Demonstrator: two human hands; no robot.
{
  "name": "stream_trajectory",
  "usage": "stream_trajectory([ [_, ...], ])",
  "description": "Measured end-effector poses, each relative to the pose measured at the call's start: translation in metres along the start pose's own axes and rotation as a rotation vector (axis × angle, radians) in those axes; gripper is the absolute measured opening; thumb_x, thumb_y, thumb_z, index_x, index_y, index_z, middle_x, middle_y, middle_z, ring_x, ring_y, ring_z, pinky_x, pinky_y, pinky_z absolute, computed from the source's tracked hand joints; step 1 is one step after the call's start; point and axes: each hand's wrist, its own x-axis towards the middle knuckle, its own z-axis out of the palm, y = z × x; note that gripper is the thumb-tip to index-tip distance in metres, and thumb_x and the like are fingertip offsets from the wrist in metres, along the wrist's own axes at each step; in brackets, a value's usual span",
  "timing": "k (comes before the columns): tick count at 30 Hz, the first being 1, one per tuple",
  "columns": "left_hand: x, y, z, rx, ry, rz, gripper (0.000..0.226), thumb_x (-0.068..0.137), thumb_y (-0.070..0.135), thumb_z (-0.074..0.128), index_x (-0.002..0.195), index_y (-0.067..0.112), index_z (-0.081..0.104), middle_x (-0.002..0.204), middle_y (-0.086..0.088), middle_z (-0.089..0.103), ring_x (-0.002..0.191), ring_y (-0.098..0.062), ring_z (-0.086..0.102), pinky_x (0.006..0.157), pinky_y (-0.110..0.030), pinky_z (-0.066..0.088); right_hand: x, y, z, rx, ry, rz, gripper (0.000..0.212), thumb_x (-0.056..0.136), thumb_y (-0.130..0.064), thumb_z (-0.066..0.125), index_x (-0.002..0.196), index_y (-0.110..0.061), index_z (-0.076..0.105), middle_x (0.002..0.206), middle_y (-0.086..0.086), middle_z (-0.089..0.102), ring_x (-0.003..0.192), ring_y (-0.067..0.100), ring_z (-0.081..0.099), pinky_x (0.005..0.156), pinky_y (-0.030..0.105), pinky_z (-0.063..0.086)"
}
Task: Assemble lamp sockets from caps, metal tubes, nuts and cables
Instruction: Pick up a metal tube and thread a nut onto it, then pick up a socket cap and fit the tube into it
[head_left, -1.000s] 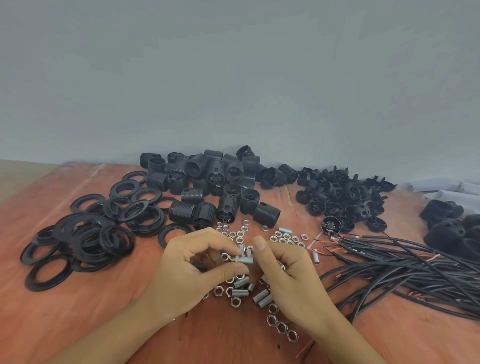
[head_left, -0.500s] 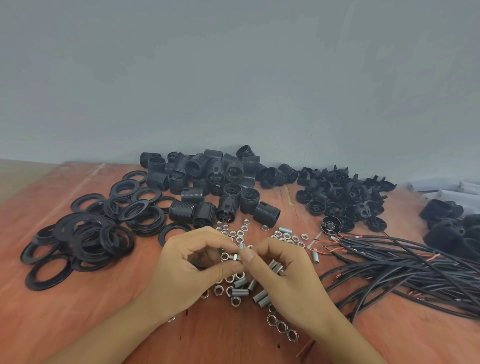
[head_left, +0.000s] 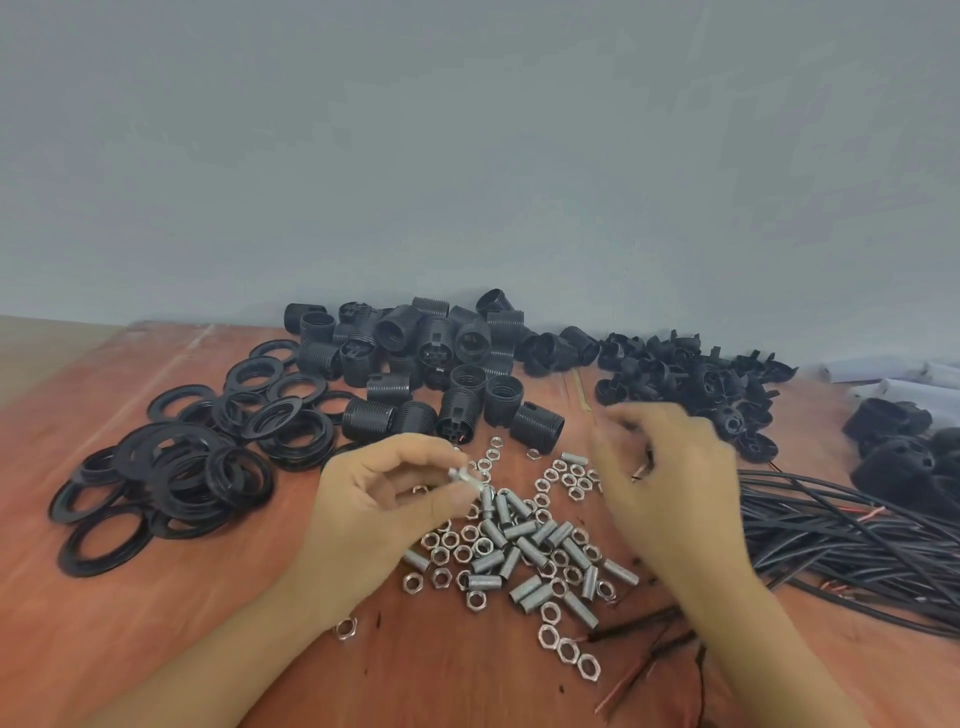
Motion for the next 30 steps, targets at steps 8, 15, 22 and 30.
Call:
stream_trajectory([
  [8,0.004,-0.003,0.0,-0.04,0.096,-0.108,0.04,0.063,0.015,0.079,0.102,0.024,0.076,0.094,-0.008,0.075,0.084,-0.02,0.072,0.074,-0.021,0.057,0.016,0.035,0.002,-0.373,-0.335,0.282,0.039,0.094,-0.037,0.057,0.132,-0.026,0.059,0.136,0.001,0.056,0.118,0.03,0.055,0.1,0.044,0.041],
  [15,0.003,-0.002,0.0,0.056,0.082,-0.101,0.035,0.066,0.019,0.078,0.1,0.017,0.075,0.093,-0.008,0.076,0.087,-0.019,0.073,0.074,-0.02,0.057,0.017,0.031,0.002,-0.105,0.088,0.128,0.03,0.09,-0.02,0.066,0.12,-0.014,0.067,0.116,0.008,0.068,0.103,0.035,0.061,0.09,0.044,0.044],
  [22,0.001,-0.003,0.001,0.14,0.071,-0.061,0.025,0.075,0.022,0.07,0.099,0.019,0.075,0.093,0.0,0.077,0.085,-0.012,0.072,0.067,-0.015,0.054,0.003,0.002,-0.003,0.334,0.161,0.027,0.034,0.093,-0.017,0.063,0.126,-0.024,0.06,0.116,-0.024,0.06,0.119,0.009,0.055,0.096,0.017,0.04],
  [30,0.001,-0.007,0.001,0.134,0.059,-0.061,0.021,0.072,0.016,0.073,0.093,0.013,0.077,0.093,-0.006,0.076,0.089,-0.018,0.072,0.077,-0.02,0.055,-0.023,-0.027,0.016,1.093,-0.341,0.176,0.044,0.084,0.003,0.069,0.12,-0.02,0.06,0.114,-0.004,0.071,0.101,0.016,0.07,0.086,0.027,0.056],
])
